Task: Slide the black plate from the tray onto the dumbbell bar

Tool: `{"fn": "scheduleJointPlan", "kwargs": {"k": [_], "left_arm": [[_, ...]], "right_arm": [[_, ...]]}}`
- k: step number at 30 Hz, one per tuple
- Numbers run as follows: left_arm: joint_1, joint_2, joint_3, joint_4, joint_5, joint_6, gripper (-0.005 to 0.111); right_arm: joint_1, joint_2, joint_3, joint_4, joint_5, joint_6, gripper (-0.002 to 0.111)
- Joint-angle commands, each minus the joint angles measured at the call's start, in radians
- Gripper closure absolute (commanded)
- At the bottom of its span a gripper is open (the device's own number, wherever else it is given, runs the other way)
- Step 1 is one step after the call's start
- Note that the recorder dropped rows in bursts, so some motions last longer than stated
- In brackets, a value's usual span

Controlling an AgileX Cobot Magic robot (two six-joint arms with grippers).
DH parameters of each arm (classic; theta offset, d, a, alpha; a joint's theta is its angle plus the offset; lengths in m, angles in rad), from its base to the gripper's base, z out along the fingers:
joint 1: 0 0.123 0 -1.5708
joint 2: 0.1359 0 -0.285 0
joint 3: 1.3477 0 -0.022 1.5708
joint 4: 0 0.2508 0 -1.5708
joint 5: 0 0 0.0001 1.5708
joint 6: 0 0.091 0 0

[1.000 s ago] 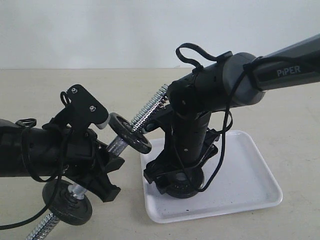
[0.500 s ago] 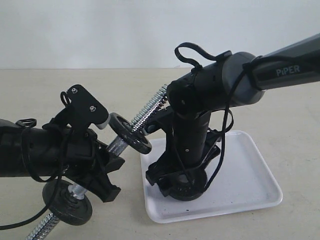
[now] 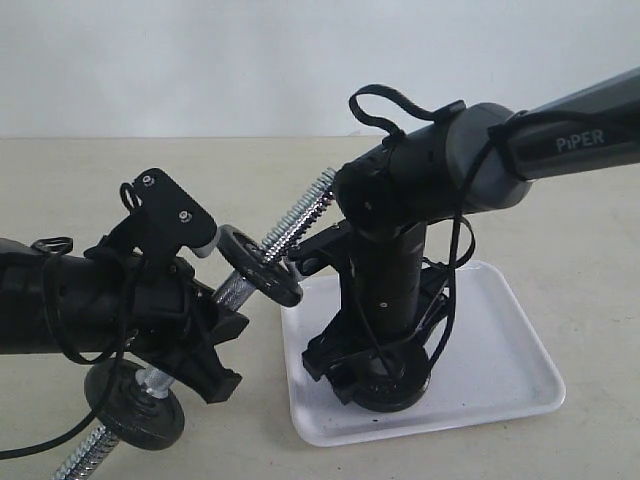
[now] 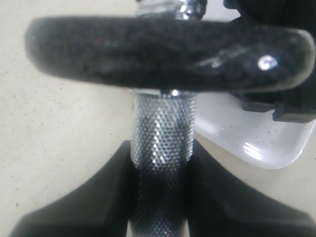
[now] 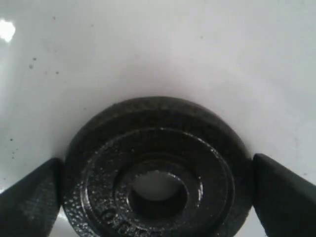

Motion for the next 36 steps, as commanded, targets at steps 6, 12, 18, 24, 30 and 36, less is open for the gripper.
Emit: {"fn": "scheduleJointPlan", "kwargs": {"k": [6, 12, 18, 24, 30, 36], "left_arm": [[0.001, -0.012, -0.052, -0.019, 0.011, -0.013, 0.102], [0.001, -0.003, -0.052, -0.019, 0.052, -0.013, 0.102], [0.001, -0.005, -0.050, -0.019, 0.054, -0.013, 0.102], [0.001, -0.016, -0.050, -0.015, 0.022, -0.013, 0.102], [0.001, -0.019, -0.050, -0.008, 0.022, -0.013, 0.102], [0.001, -0.019, -0.050, -0.001, 0.050, -0.013, 0.102]], "right_arm": [[0.000, -0.136, 0.030, -0.092, -0.029, -0.017, 0.108], [0.000, -0.228, 0.030, -0.096, 0.002, -0.017, 0.108], [-0.002, -0.301, 0.030, -0.126, 0.052, -0.020, 0.108], [-0.077, -0.356, 0.030, -0.122, 0.102, -0.029, 0.108], [-0.172, -0.407, 0.030, -0.070, 0.106, -0.092, 0.108], [-0.274, -0.437, 0.030, 0.175, 0.083, -0.279, 0.108]]}}
